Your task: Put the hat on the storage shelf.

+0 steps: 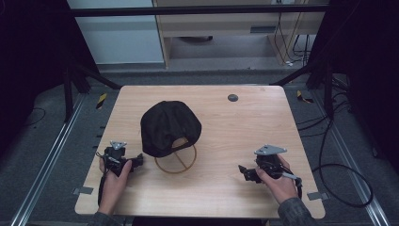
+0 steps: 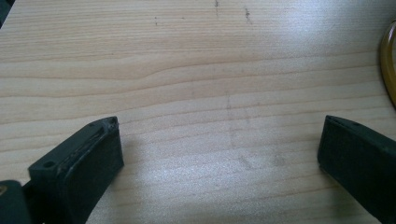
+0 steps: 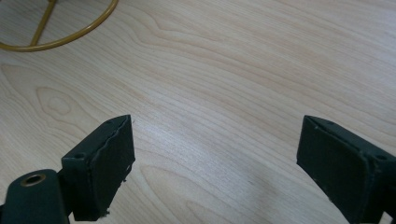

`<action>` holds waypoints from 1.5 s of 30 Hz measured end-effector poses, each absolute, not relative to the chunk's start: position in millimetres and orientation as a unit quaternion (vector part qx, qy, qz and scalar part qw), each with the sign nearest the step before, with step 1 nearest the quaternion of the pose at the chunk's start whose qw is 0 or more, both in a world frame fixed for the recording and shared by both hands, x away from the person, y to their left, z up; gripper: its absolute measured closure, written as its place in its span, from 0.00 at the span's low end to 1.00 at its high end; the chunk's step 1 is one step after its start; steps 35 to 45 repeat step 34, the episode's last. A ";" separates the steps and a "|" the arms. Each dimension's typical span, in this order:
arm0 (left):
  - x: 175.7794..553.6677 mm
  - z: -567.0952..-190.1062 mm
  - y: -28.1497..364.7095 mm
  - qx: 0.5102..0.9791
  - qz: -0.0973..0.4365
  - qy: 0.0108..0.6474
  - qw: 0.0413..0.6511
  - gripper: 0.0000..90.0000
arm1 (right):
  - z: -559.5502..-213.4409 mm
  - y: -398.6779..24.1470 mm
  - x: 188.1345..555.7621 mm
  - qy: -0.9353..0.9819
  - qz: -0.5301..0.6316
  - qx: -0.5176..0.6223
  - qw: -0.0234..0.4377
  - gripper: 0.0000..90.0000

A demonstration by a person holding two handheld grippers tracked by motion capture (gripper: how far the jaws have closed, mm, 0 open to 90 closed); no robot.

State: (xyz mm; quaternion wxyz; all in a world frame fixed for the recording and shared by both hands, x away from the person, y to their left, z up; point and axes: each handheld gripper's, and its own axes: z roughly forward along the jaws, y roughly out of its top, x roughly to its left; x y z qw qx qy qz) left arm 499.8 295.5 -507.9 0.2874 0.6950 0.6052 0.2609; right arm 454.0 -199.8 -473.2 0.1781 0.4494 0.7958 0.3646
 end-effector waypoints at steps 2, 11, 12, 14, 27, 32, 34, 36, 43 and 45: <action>499.8 -507.9 295.6 0.695 0.261 0.605 0.288 0.00 | -477.0 -195.5 455.5 0.794 0.367 0.450 0.177 0.13; 499.8 -507.9 295.6 0.695 0.261 0.605 0.288 0.00 | -493.3 -173.8 462.6 0.791 0.367 0.460 0.169 0.14; 499.8 -507.9 295.6 0.695 0.261 0.605 0.287 0.00 | -494.4 -171.6 463.0 0.792 0.364 0.460 0.168 0.14; 499.8 -507.9 295.6 0.695 0.261 0.605 0.287 0.00 | -497.3 -167.6 464.5 0.793 0.361 0.460 0.169 0.13; 502.3 -507.8 296.2 0.694 0.261 0.606 0.287 0.00 | -511.6 -143.4 470.9 0.793 0.344 0.461 0.203 0.06; 505.2 -507.8 300.4 0.693 0.261 0.607 0.287 0.00 | -511.8 -141.9 471.1 0.792 0.342 0.464 0.204 0.06; 506.7 -507.6 304.6 0.693 0.262 0.608 0.285 0.00 | -511.9 -142.3 470.7 0.792 0.342 0.462 0.203 0.06; 506.7 -507.6 304.6 0.693 0.262 0.608 0.285 0.00 | -511.9 -142.3 470.7 0.792 0.342 0.462 0.203 0.06; 506.7 -507.6 304.6 0.693 0.262 0.608 0.285 0.00 | -511.9 -142.3 470.7 0.792 0.342 0.462 0.203 0.06; 506.7 -507.6 304.6 0.693 0.262 0.608 0.285 0.00 | -511.9 -142.3 470.7 0.792 0.342 0.462 0.203 0.06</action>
